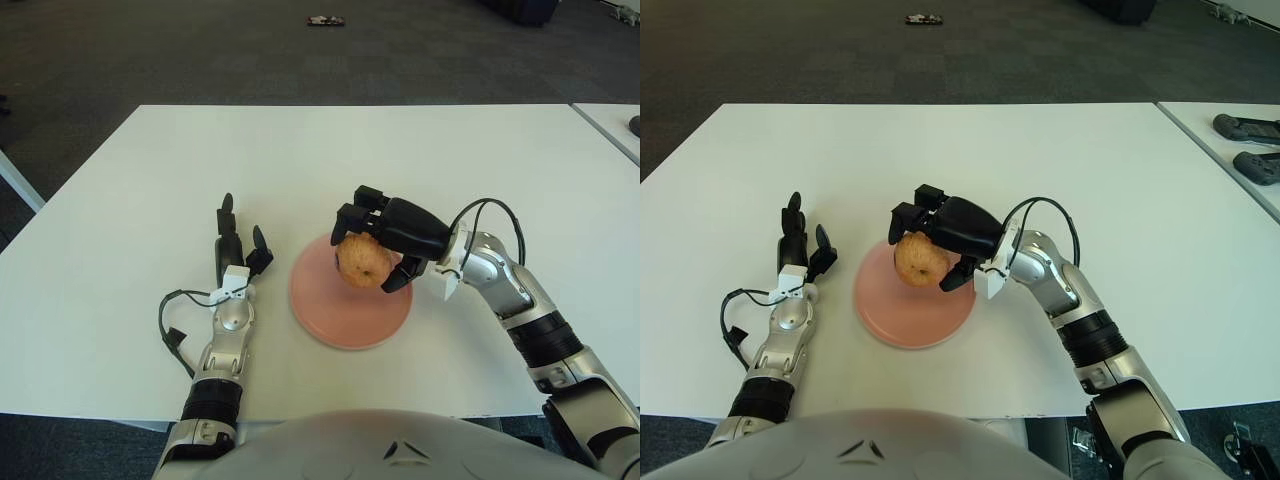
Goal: Put the apple into the plate.
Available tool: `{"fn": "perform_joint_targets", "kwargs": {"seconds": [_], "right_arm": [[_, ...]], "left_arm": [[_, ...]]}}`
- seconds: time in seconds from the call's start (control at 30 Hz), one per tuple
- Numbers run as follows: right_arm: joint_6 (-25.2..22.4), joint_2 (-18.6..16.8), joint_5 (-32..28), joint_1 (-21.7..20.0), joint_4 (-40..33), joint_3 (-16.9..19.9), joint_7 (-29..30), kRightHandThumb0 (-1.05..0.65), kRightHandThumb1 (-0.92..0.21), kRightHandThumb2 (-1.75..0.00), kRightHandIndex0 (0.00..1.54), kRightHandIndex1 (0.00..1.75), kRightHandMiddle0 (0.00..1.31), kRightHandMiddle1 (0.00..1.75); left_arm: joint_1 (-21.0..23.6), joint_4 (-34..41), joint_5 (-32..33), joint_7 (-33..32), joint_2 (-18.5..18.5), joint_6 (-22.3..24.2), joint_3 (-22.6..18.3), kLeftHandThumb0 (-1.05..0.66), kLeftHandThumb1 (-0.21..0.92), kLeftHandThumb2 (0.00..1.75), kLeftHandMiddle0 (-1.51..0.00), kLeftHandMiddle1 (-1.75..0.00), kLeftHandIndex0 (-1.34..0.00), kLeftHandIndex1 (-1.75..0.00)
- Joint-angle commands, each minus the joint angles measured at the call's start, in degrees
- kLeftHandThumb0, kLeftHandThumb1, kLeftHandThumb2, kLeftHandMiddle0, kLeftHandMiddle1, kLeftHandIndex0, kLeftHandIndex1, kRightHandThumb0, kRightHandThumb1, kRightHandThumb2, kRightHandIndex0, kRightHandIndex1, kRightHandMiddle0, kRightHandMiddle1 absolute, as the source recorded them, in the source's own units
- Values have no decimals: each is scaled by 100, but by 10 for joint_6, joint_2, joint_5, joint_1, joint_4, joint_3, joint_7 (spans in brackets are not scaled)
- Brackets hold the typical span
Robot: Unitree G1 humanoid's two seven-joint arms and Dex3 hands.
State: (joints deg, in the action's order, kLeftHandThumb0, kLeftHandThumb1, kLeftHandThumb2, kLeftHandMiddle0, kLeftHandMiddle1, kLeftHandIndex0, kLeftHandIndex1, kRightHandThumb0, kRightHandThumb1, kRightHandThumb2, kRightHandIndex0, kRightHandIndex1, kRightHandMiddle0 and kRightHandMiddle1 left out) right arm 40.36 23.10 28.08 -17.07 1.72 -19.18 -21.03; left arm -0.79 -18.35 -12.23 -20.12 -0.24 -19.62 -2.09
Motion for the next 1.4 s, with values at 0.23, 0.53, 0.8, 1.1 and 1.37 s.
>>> {"fn": "perform_joint_targets", "kwargs": {"seconds": [0.23,0.53,0.8,1.1,1.37], "right_arm": [[8,-2,24,-18,25,-9,27,0,-12,-153,79,168,53,175],[12,-1,41,-9,40,-22,36,0,-11,-154,80,167,53,175],[25,6,59,-5,59,-37,44,0,-11,-154,80,166,54,175],[48,13,87,-6,86,-51,64,0,-11,-153,80,166,54,175],[56,12,111,-12,103,-56,87,0,-11,-153,79,166,54,175]], "left_arm": [[-3,1,-8,-6,2,6,0,-75,92,96,-19,-1,0,-37],[-4,1,-11,-7,3,6,0,-75,92,97,-19,-1,0,-38],[-2,-1,-7,-6,2,7,-2,-74,92,96,-20,-1,0,-41],[-6,1,-4,-3,1,-1,-1,-74,92,95,-19,0,0,-40],[-5,2,-2,-2,1,-3,-1,-74,92,95,-18,0,0,-38]]}}
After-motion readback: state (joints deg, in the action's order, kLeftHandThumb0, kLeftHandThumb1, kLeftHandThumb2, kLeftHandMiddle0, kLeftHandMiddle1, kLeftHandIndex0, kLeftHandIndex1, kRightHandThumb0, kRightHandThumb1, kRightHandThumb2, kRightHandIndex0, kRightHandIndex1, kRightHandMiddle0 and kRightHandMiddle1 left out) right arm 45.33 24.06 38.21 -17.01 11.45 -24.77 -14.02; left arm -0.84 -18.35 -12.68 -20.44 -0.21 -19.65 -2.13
